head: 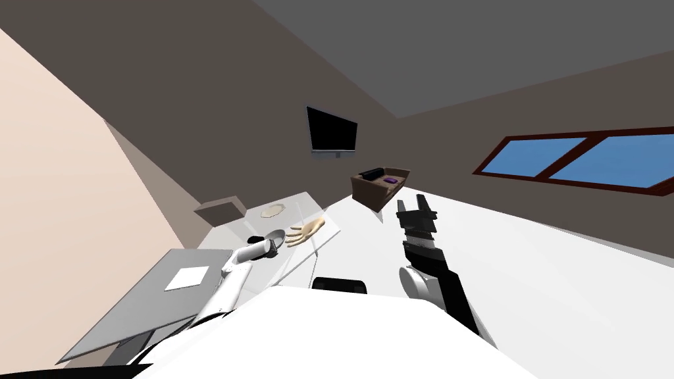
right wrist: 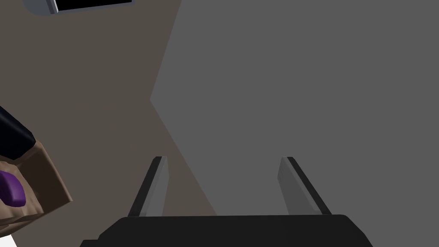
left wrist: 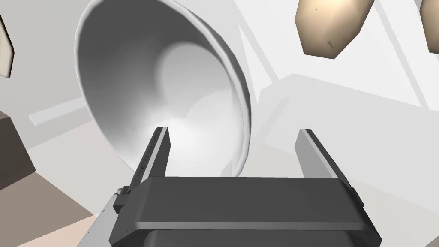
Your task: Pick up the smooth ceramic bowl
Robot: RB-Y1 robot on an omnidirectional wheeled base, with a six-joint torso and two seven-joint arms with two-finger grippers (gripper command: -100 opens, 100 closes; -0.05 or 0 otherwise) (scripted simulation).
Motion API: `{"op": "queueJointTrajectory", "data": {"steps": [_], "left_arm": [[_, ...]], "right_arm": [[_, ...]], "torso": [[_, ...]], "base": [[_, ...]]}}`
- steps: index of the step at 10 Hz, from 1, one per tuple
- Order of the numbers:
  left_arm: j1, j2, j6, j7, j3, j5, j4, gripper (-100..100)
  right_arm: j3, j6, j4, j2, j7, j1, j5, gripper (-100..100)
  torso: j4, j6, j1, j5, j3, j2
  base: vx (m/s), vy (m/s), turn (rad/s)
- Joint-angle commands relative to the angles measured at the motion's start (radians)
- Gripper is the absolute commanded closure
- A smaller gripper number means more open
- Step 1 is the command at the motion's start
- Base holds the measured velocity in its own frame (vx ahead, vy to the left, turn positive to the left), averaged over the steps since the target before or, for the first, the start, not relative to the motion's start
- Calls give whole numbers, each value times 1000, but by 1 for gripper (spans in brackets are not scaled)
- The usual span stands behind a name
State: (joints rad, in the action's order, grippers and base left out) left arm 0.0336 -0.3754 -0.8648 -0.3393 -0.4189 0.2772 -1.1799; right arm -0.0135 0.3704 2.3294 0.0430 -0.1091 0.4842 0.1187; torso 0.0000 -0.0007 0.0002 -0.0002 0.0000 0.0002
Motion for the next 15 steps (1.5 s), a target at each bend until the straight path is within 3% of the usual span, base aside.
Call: {"op": "queueJointTrajectory", "data": {"steps": [1,4,5,6,10,11,12,14,15], "left_arm": [[4,9,31,2,4,-6,31,-100],[10,22,78,5,9,-15,77,-100],[7,19,63,4,8,-13,61,-100],[7,19,66,4,8,-13,63,100],[7,19,66,3,7,-13,63,100],[7,19,66,3,7,-13,63,0],[4,9,31,2,4,-6,31,100],[0,0,0,0,0,0,0,100],[2,3,11,0,2,-3,10,100]], "right_arm": [[0,0,0,0,0,0,0,0],[0,0,0,0,0,0,0,0],[0,0,0,0,0,0,0,0],[0,0,0,0,0,0,0,0],[0,0,0,0,0,0,0,0],[0,0,0,0,0,0,0,0],[0,0,0,0,0,0,0,0],[0,0,0,0,0,0,0,0],[0,0,0,0,0,0,0,0]], "torso": [[0,0,0,0,0,0],[-1,0,2,1,-1,-2],[0,0,2,0,-1,-2],[0,0,1,0,-1,-1],[0,1,0,0,0,0],[0,1,0,0,0,0],[0,1,-1,0,0,0],[1,1,-5,-2,2,4],[1,1,-5,-2,3,4]], "base": [[19,27,5],[43,38,1],[17,14,-2],[0,0,0],[0,0,0],[0,0,0],[-39,-33,-8],[-46,-50,-1],[-18,-21,3]]}}
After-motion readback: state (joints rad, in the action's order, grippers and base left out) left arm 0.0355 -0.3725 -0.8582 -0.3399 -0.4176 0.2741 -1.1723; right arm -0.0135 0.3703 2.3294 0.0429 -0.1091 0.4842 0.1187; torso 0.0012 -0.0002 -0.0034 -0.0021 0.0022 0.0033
